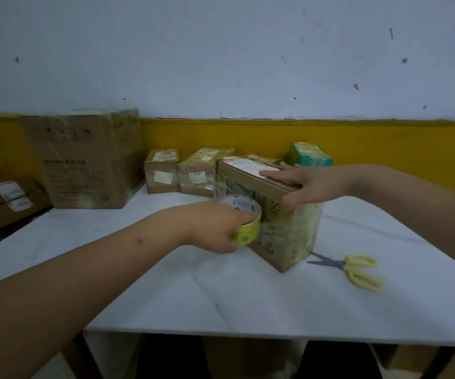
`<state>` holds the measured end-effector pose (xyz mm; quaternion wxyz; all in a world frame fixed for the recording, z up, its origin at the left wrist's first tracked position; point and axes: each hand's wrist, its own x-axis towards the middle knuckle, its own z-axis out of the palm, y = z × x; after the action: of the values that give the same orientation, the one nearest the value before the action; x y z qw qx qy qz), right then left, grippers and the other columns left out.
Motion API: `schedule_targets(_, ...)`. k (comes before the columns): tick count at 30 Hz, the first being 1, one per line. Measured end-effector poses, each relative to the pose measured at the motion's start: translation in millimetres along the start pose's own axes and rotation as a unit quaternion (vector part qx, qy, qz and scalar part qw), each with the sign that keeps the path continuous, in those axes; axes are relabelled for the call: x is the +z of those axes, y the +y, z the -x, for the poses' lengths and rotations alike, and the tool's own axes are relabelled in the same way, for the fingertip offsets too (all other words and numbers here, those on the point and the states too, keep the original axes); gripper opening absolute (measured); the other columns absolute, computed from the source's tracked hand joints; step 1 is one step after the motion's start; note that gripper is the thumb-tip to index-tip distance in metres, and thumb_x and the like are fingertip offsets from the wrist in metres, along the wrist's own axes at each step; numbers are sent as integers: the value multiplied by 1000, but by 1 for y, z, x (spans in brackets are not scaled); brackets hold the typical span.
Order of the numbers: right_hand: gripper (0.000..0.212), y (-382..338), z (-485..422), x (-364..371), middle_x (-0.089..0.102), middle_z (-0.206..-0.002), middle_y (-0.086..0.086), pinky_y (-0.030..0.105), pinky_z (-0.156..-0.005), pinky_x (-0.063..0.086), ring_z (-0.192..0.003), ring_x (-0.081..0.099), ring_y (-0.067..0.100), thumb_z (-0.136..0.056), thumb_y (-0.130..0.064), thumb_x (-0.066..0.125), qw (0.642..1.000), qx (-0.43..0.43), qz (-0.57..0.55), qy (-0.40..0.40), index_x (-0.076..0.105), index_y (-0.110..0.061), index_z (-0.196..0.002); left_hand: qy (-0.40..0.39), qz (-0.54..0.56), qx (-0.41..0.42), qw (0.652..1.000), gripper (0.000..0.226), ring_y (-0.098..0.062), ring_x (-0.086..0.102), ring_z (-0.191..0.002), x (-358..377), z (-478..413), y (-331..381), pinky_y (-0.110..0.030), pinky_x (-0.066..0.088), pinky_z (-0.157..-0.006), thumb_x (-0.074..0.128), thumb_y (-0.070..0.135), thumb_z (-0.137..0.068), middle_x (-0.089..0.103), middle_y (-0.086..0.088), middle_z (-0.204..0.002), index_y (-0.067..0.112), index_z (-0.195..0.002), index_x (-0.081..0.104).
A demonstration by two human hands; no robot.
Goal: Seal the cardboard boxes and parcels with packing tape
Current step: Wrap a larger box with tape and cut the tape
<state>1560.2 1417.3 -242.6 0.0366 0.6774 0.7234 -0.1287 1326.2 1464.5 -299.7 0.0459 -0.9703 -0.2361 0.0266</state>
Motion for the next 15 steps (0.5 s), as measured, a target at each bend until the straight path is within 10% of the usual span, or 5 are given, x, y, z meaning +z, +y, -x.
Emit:
schedule_targets(5,74,-13,-19,5,41,-141,14,37,-86,47,-105,57,26,-81,-61,66,994,39,-35,99,24,-40,-139,33,-81,-16,996,26,-18,58,-86,-6,-8,2,-32,46,-68,54,45,-96,63,7,-89,22,-109,54)
schedule_targets(15,78,7,-6,-3,33,-153,-9,30,-107,38,-131,41,16,-81,-60,68,994,-31,-76,72,26,-58,-146,80,-108,-119,984,73,-1,51,-59,-2,-5,-27,-26,46,-63,43,71,-90,67,8,-70,25,-147,40)
